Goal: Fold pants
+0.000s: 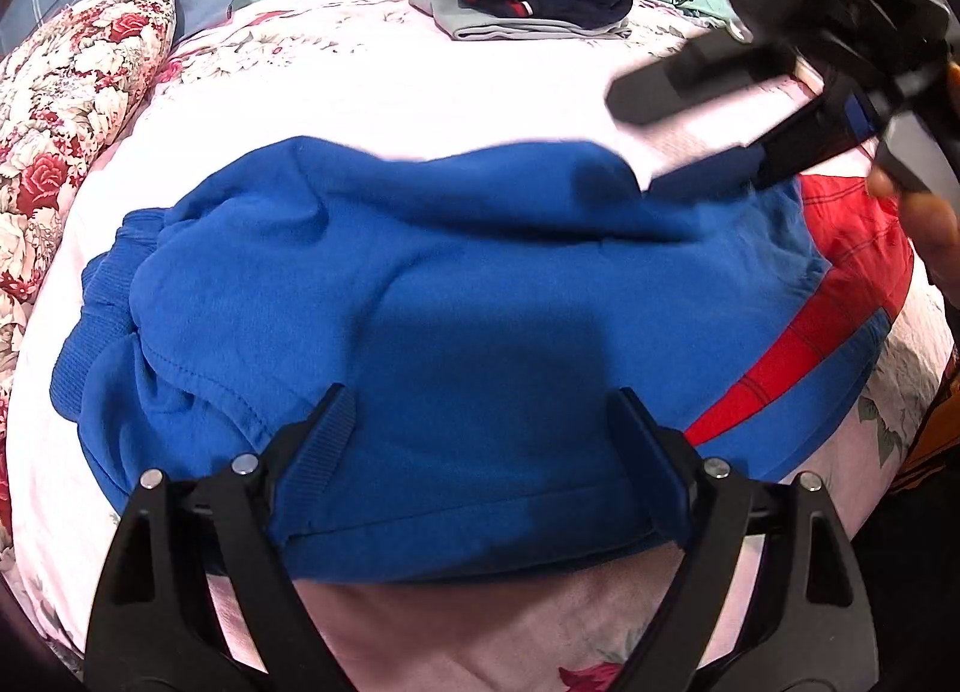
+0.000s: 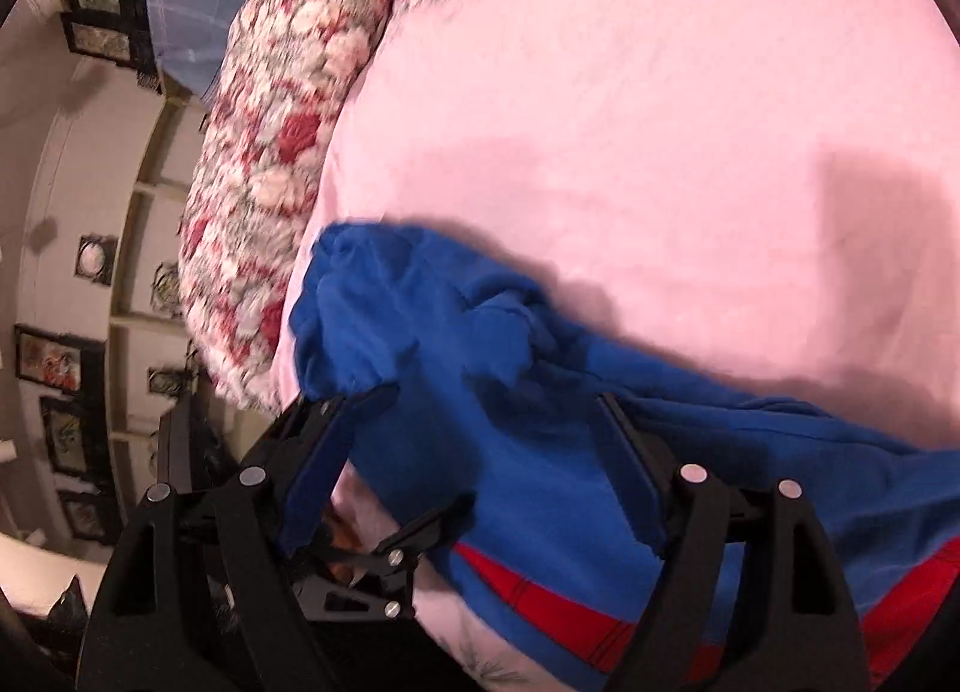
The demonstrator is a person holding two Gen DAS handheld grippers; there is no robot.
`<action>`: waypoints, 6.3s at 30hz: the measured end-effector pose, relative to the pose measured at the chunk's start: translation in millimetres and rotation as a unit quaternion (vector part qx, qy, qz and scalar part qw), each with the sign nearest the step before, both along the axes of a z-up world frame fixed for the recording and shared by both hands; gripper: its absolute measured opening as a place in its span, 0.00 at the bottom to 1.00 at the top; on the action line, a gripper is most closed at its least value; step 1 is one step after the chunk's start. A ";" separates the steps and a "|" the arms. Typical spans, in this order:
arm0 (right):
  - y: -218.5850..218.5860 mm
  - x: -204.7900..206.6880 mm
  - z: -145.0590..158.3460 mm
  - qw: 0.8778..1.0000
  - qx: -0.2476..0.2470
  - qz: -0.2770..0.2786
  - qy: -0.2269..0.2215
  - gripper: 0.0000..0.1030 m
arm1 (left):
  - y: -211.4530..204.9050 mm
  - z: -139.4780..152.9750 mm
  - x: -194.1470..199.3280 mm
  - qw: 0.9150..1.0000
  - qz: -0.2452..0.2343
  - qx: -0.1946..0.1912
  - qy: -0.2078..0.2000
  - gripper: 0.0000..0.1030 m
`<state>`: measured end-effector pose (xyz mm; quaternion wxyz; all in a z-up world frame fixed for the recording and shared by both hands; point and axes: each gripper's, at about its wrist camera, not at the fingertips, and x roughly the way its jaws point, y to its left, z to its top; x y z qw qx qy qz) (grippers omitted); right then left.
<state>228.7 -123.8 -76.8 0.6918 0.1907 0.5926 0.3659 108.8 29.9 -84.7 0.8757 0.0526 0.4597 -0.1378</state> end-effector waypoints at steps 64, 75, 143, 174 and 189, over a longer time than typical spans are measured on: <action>-19.4 45.1 -0.2 0.987 0.076 -0.133 -0.056 0.65 | -14.1 -1.7 44.7 1.000 -0.014 -0.018 0.001 0.89; 28.7 53.6 -30.6 0.996 -0.016 -0.077 -0.037 0.47 | -7.6 -4.7 37.9 1.000 -0.018 0.002 0.003 0.89; -78.1 -143.9 72.6 0.898 -0.191 -0.148 -0.367 0.27 | -22.5 39.8 -13.5 0.993 0.077 -0.077 -0.053 0.96; -47.8 -124.4 26.8 0.959 -0.096 -0.037 -0.264 0.06 | -21.4 -0.7 -25.2 0.999 0.012 -0.013 -0.029 0.98; 15.1 -140.7 19.0 0.944 -0.161 0.075 -0.278 0.17 | -4.4 4.9 -43.1 0.999 0.020 -0.007 -0.035 0.98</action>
